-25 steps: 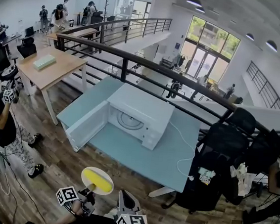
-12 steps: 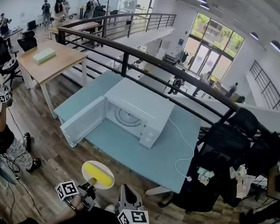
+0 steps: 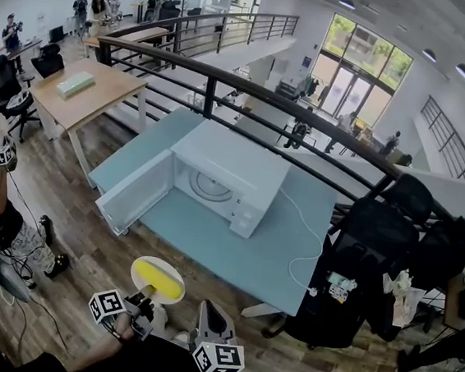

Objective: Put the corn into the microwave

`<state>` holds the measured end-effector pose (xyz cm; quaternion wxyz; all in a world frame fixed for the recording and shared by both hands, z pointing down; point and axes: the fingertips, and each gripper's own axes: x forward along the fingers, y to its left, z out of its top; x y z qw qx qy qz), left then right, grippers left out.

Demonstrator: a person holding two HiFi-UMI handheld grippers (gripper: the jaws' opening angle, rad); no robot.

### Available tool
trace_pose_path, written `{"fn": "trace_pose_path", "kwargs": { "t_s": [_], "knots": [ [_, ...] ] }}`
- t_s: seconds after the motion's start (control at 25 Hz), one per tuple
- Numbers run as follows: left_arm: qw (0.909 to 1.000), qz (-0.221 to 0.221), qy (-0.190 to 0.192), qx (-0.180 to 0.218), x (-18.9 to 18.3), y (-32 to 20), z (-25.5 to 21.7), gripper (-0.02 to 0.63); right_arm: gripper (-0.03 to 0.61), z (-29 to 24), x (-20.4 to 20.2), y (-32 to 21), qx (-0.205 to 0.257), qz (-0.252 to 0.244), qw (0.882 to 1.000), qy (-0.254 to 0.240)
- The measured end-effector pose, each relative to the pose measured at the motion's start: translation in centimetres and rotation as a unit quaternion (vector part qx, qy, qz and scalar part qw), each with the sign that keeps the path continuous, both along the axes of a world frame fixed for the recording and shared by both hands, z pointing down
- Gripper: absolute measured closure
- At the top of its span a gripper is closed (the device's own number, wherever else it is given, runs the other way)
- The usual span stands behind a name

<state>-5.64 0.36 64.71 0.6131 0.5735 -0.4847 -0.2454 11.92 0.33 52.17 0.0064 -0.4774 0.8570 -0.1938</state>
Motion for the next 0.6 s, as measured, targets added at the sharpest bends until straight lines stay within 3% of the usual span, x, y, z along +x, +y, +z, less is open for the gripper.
{"fn": "trace_pose_path", "kwargs": {
  "t_s": [0.6],
  "knots": [
    [0.9998,0.016,-0.002,0.014,-0.8,-7.0,0.2,0.586,0.569,0.5,-0.1,-4.7,0.010,0.023,1.000,0.018]
  ]
}}
